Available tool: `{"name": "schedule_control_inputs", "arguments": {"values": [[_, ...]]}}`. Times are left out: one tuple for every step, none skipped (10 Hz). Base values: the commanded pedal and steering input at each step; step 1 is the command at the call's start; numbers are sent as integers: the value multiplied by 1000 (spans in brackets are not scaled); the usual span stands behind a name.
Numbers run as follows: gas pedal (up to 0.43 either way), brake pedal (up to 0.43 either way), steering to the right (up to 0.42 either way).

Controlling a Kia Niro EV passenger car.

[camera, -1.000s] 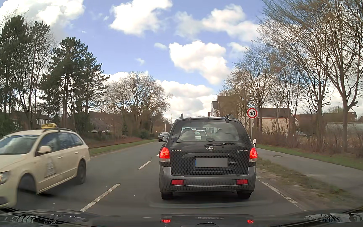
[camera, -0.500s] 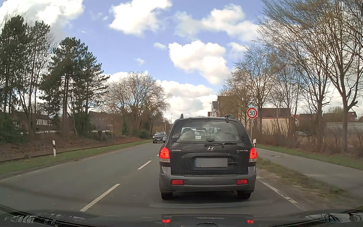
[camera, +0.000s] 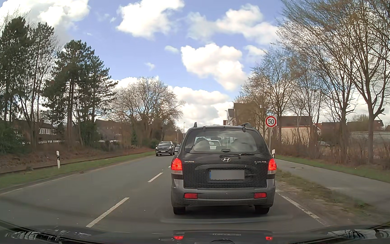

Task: Follow the waypoints while adhering to traffic rules and regulations

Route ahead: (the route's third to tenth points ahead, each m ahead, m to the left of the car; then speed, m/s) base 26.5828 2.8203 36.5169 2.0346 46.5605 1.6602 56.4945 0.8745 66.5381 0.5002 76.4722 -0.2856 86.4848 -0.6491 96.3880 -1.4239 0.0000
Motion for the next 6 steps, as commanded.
{"name": "schedule_control_inputs", "arguments": {"values": [[0,213,0],[0,220,0],[0,220,0],[0,220,0],[0,220,0],[0,220,0]]}}
